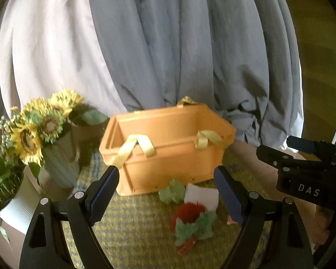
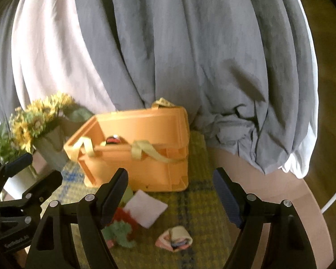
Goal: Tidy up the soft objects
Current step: 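Withdraw both tools from the crate toward the remaining items, then grasp the red-green fluffy plush with the left tool while the right tool grasps the rolled sock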
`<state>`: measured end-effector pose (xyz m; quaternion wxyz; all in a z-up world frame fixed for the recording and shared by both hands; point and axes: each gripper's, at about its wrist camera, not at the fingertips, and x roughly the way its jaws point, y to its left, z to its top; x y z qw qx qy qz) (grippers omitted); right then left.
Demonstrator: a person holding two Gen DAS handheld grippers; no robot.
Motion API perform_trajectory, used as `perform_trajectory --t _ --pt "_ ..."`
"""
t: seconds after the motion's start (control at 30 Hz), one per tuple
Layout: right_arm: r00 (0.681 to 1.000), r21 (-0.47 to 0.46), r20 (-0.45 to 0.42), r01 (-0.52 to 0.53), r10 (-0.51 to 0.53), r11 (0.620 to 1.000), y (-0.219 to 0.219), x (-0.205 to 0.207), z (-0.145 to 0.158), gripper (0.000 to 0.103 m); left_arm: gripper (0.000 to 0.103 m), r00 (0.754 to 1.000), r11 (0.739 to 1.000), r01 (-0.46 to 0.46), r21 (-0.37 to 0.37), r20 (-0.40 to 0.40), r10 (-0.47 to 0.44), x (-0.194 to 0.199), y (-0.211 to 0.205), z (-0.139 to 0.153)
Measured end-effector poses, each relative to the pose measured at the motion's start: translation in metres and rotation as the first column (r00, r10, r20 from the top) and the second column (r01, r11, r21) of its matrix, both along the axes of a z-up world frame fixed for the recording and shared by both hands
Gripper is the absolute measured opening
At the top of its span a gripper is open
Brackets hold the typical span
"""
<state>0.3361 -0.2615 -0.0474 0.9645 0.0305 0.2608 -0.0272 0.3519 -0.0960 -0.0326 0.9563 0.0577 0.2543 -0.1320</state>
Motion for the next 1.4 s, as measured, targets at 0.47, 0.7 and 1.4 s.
perform_trajectory --t 0.47,0.7,1.4 --pt "0.981 0.011 -0.191 -0.032 0.034 0.999 -0.001 0.007 -0.050 0.079 0.087 0.972 0.999 0.051 0.003 -0.229 -0.049 0.015 -0.010 -0.060" --pt "0.960 0.020 -0.277 -0.038 0.042 0.999 -0.004 0.014 -0.076 0.079 0.087 0.956 0.997 0.078 0.028 -0.286 -0.066 0.018 -0.015 -0.084" --pt "0.905 0.029 -0.417 -0.077 0.082 0.997 -0.016 0.034 -0.136 0.079 0.087 0.929 0.988 0.148 0.047 -0.349 -0.123 0.045 -0.039 -0.125"
